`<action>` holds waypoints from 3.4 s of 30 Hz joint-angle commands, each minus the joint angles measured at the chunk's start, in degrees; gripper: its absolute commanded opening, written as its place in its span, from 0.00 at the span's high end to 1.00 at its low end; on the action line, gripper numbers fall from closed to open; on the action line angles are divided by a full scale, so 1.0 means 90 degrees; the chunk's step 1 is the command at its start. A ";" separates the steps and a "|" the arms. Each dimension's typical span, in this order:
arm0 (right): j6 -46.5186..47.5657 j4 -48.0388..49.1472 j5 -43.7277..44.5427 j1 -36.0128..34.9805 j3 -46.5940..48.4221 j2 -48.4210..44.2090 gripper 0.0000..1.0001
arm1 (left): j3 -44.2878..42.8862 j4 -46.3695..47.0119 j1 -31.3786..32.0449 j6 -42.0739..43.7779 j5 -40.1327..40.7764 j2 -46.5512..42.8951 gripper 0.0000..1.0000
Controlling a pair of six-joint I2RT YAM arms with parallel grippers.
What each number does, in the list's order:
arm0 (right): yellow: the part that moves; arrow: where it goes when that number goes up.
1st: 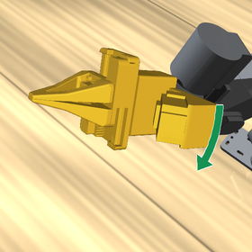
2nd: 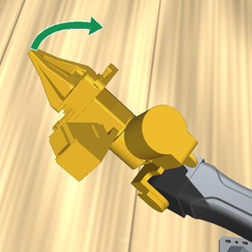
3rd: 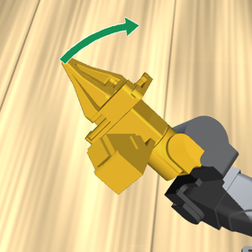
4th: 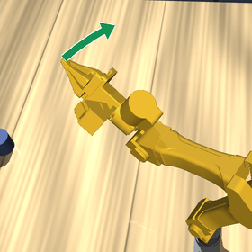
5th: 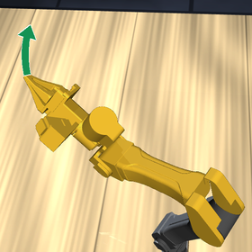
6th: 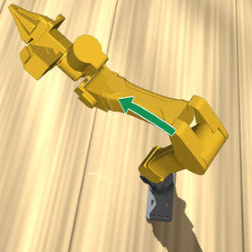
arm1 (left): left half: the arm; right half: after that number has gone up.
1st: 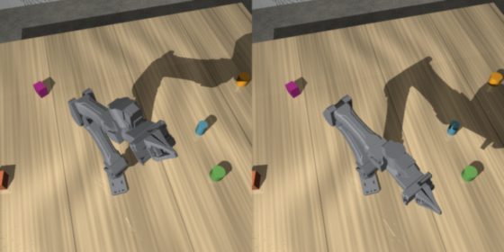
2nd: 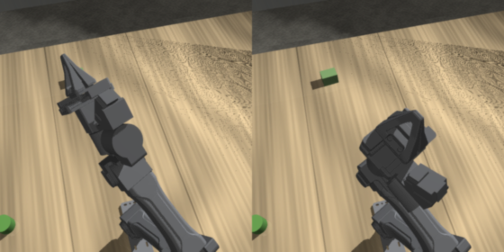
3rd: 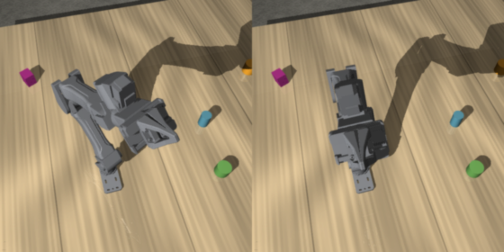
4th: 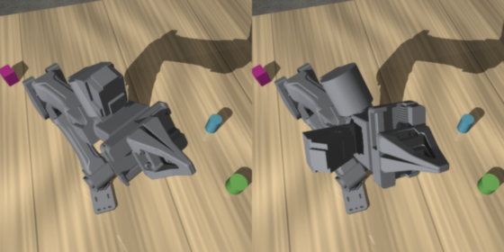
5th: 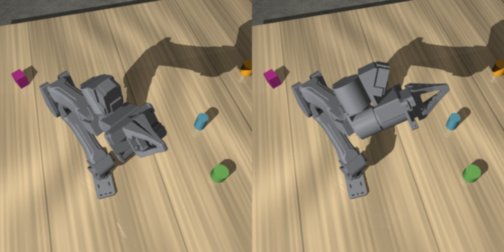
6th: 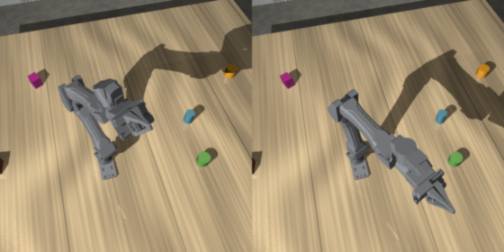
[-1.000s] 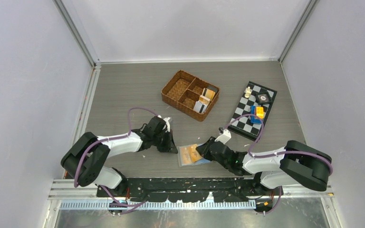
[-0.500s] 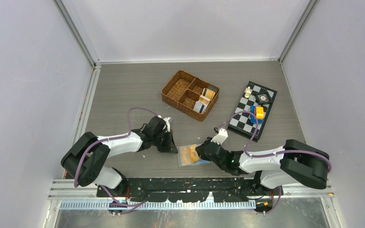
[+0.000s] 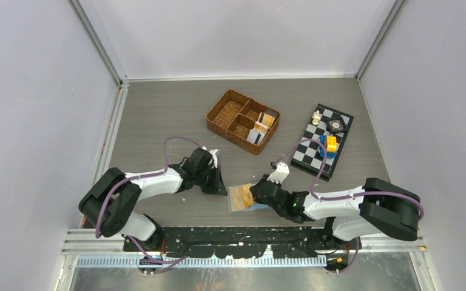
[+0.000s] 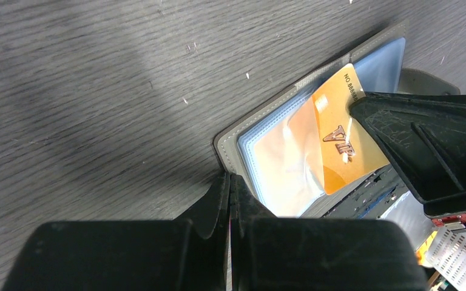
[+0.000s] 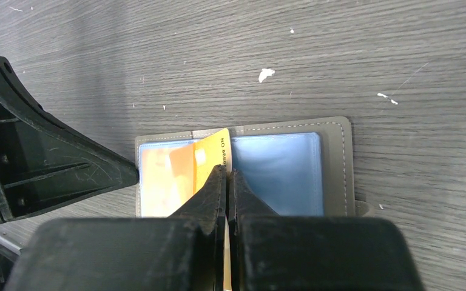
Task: Put the credit cards into the card holder
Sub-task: Insert the credit card into the card holder.
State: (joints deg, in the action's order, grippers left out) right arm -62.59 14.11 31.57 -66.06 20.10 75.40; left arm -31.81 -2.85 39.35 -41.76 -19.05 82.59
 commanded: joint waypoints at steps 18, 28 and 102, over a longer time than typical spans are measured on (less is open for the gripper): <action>0.0908 -0.1355 0.0405 -0.0144 0.0430 -0.0081 0.67 | -0.0220 -0.0181 -0.0152 0.0259 0.0352 0.0315 1.00; 0.0792 -0.1485 0.0068 -0.0148 0.0310 -0.0749 0.55 | -0.0222 -0.0159 -0.0220 0.0304 0.0200 0.0278 1.00; -0.3230 -0.2259 -0.0444 -0.0891 0.0705 -0.0533 0.63 | 0.0628 0.0666 -0.0207 -0.0536 -0.0528 -0.0980 0.58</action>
State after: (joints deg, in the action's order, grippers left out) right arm -89.73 -10.11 27.18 -73.56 24.88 69.58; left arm -25.89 -0.47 37.50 -46.37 -22.17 73.71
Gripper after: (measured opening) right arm 0.367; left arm 0.402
